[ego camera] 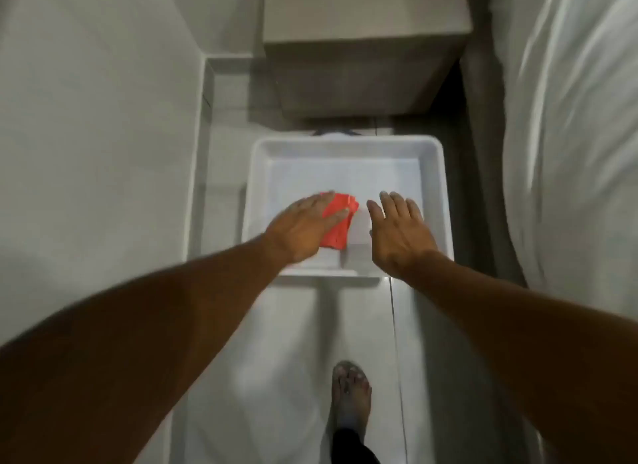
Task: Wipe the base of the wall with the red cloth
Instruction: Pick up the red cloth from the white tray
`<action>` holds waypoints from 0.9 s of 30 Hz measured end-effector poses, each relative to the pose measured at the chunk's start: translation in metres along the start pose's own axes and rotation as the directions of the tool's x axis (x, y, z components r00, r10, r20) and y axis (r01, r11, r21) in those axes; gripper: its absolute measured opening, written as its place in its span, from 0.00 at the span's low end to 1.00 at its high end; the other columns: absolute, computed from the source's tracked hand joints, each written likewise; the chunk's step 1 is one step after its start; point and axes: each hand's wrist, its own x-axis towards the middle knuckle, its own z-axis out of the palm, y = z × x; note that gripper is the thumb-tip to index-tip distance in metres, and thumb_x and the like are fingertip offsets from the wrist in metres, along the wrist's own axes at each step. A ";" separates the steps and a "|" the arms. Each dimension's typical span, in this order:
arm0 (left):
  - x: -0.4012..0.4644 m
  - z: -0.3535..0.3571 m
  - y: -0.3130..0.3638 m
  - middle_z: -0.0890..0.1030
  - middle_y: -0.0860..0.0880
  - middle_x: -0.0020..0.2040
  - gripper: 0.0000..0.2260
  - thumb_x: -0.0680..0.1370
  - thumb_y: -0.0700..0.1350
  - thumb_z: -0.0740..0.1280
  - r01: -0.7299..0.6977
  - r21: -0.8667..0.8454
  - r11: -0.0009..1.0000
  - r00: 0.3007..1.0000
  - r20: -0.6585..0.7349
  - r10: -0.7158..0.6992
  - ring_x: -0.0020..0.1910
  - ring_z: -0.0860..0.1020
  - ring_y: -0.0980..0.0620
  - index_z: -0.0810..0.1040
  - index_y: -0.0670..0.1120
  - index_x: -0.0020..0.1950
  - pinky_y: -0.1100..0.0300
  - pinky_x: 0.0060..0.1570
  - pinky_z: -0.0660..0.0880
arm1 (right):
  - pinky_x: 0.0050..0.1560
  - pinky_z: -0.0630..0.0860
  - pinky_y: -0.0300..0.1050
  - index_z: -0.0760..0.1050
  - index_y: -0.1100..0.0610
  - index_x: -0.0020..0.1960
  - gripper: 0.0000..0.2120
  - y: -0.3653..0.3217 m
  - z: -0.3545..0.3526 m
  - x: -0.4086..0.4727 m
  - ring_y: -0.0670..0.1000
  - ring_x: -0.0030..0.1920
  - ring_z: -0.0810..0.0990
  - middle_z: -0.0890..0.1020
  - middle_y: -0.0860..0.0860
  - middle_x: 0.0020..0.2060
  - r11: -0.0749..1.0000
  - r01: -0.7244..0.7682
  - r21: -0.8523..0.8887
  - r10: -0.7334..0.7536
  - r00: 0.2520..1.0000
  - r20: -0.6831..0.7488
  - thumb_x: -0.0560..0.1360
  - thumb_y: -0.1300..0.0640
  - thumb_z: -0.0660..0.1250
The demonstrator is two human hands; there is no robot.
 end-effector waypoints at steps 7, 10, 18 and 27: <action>0.058 0.018 -0.028 0.46 0.43 0.85 0.40 0.79 0.50 0.71 -0.258 0.111 0.960 0.956 0.171 0.237 0.84 0.47 0.40 0.50 0.58 0.83 0.47 0.82 0.49 | 0.80 0.48 0.59 0.55 0.61 0.78 0.30 0.010 0.039 0.038 0.65 0.80 0.53 0.57 0.64 0.79 0.998 0.049 0.043 -0.049 0.999 0.009 0.76 0.60 0.52; 0.070 0.014 -0.031 0.44 0.44 0.85 0.40 0.79 0.53 0.71 -0.302 0.123 0.945 0.941 0.195 0.275 0.84 0.44 0.41 0.50 0.58 0.83 0.47 0.82 0.47 | 0.78 0.52 0.60 0.58 0.62 0.75 0.29 0.014 0.041 0.046 0.66 0.77 0.58 0.62 0.65 0.76 0.997 0.067 0.031 -0.066 0.998 -0.017 0.74 0.60 0.52; 0.080 0.018 -0.021 0.52 0.40 0.84 0.43 0.71 0.48 0.78 -0.386 0.277 0.880 0.909 0.279 0.310 0.83 0.48 0.38 0.59 0.53 0.81 0.40 0.82 0.51 | 0.77 0.57 0.61 0.60 0.64 0.74 0.28 0.016 0.049 0.054 0.66 0.75 0.63 0.65 0.66 0.74 0.994 0.102 0.025 -0.101 0.995 -0.012 0.74 0.59 0.54; 0.059 -0.007 -0.027 0.79 0.42 0.67 0.24 0.75 0.60 0.70 -0.263 0.238 0.935 0.962 -0.009 0.272 0.76 0.67 0.38 0.79 0.47 0.64 0.37 0.80 0.54 | 0.78 0.54 0.60 0.57 0.62 0.76 0.31 0.005 0.030 0.027 0.66 0.77 0.59 0.61 0.65 0.77 0.996 0.073 -0.049 -0.071 0.997 0.033 0.74 0.59 0.57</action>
